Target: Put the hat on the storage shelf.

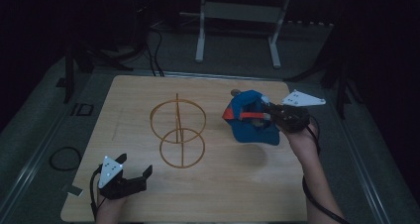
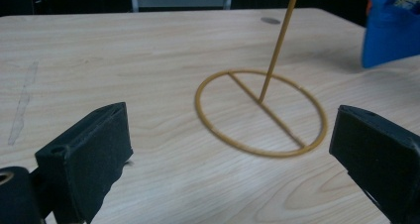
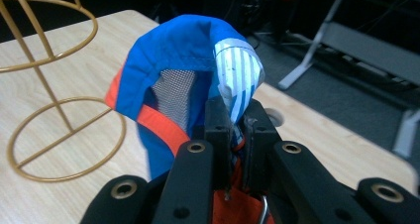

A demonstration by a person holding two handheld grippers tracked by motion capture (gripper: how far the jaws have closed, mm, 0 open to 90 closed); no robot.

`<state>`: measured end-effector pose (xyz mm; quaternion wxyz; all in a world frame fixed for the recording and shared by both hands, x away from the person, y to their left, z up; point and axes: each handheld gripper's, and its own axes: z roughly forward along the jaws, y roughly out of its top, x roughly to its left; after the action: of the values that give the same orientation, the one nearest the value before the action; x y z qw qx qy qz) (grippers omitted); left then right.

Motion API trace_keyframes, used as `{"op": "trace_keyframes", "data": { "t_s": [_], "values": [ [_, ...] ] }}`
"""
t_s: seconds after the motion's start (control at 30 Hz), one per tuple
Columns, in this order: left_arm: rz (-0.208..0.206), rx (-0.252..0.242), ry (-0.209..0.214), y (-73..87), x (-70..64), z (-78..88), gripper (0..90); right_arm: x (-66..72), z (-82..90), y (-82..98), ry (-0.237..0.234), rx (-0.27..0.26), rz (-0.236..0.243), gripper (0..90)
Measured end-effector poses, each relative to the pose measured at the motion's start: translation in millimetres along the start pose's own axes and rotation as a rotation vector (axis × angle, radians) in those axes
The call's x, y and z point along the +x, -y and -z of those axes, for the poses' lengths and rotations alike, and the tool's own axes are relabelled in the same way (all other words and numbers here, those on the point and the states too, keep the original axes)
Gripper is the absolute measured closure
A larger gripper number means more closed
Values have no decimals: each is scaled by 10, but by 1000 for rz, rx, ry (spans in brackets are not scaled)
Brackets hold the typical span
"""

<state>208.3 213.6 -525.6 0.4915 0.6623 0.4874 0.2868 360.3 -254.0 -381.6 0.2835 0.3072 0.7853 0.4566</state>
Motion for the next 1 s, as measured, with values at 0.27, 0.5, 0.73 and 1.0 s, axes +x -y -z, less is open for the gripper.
{"op": "trace_keyframes", "data": {
  "t_s": [0.27, 0.5, 0.73, 1.0],
  "values": [
    [-40, -48, 17, -493, -121, 178, 30, -12, 249, -154, 27, -46, 7, 840],
    [-68, -106, 80, -969, -181, 284, 30, 15, 349, -234, 18, -63, 14, 839],
    [-119, -145, 115, -1389, -278, 270, 32, 38, 407, -299, 9, -77, 13, 839],
    [-181, -141, 189, -1748, -536, 56, 32, 40, 479, -336, 17, -98, 16, 839]
  ]
}}
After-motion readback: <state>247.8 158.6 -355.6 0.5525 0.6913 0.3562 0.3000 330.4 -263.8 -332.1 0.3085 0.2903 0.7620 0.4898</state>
